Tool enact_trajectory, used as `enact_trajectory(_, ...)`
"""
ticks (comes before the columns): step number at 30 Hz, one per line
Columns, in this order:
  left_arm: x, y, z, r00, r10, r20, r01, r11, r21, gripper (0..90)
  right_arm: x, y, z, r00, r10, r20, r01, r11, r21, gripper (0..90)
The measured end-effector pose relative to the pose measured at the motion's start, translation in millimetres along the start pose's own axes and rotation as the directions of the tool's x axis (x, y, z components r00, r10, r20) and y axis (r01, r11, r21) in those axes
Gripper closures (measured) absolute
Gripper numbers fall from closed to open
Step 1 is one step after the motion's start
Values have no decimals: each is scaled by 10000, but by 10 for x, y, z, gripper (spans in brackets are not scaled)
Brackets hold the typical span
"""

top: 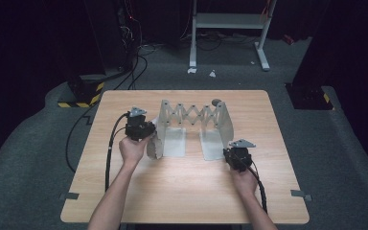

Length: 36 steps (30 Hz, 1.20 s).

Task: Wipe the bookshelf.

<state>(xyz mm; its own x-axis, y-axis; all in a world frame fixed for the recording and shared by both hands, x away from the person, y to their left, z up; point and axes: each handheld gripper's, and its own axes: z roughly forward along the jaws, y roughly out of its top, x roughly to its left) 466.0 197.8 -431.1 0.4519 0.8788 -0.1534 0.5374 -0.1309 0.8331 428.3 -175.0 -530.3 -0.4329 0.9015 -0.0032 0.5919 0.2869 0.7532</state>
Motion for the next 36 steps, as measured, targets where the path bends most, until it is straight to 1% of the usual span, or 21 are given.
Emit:
enact_trajectory(4, 44, 153, -51, 9998, -67, 203, 72, 9996, -257, 813, -1, 0, 0, 10000, -11, -23, 11, 10000, 3, 830)
enact_trajectory(7, 62, 260, -62, 9997, 20, 236, -10, 9992, -398, 815, -1, 0, 0, 10000, -29, -70, 29, 10000, 1, 823)
enact_trajectory(11, 71, 387, -38, 9996, 144, 250, -132, 9989, -456, 816, 2, 0, 0, 10000, -14, -69, 14, 10000, 9, 822)
enact_trajectory(13, 93, 444, -18, 9996, 106, 268, -92, 9986, -520, 816, 2, 0, 0, 10000, -13, -69, 13, 10000, 8, 822)
enact_trajectory(15, 118, 491, 14, 9996, 14, 272, 0, 9987, -511, 816, 1, 0, 0, 10000, -14, -83, 14, 10000, 6, 821)
enact_trajectory(17, 129, 523, 55, 9997, 16, 229, -5, 9989, -474, 816, -3, 0, 1, 9999, -28, -97, 28, 10000, 2, 820)
enact_trajectory(19, 143, 524, 96, 9997, -71, 237, 82, 9988, -474, 816, -3, 0, 1, 9999, -26, -98, 26, 10000, -1, 820)
enact_trajectory(21, 162, 502, 149, 9996, -177, 222, 185, 9992, -342, 815, -4, 0, 1, 9999, -20, -107, 20, 10000, 3, 820)
enact_trajectory(22, 169, 489, 172, 9997, -164, 186, 168, 9996, -239, 815, -4, 0, 1, 9999, -24, -103, 24, 10000, 3, 819)
enact_trajectory(26, 172, 443, 237, 9996, -217, 171, 220, 9996, -189, 814, -5, 0, 1, 9999, -21, -106, 21, 10000, -2, 818)
enact_trajectory(28, 176, 414, 267, 9996, -224, 159, 226, 9997, -65, 814, -5, 0, 1, 9999, -17, -107, 17, 10000, -2, 817)
enact_trajectory(30, 194, 343, 317, 9997, -212, 77, 211, 9996, 170, 813, -3, 0, 1, 9999, -30, -102, 30, 10000, 0, 817)
enact_trajectory(32, 200, 314, 331, 9997, -249, 71, 247, 9995, 207, 812, -3, 0, 1, 9999, -36, -103, 36, 10000, 0, 816)
enact_trajectory(34, 191, 221, 380, 9996, -297, 5, 297, 9989, 375, 812, -3, 0, 1, 9999, -30, -111, 30, 10000, 0, 815)
enact_trajectory(36, 191, 201, 390, 9995, -328, 4, 328, 9987, 384, 812, 0, 0, 0, 9999, -19, -107, 19, 10000, 7, 814)
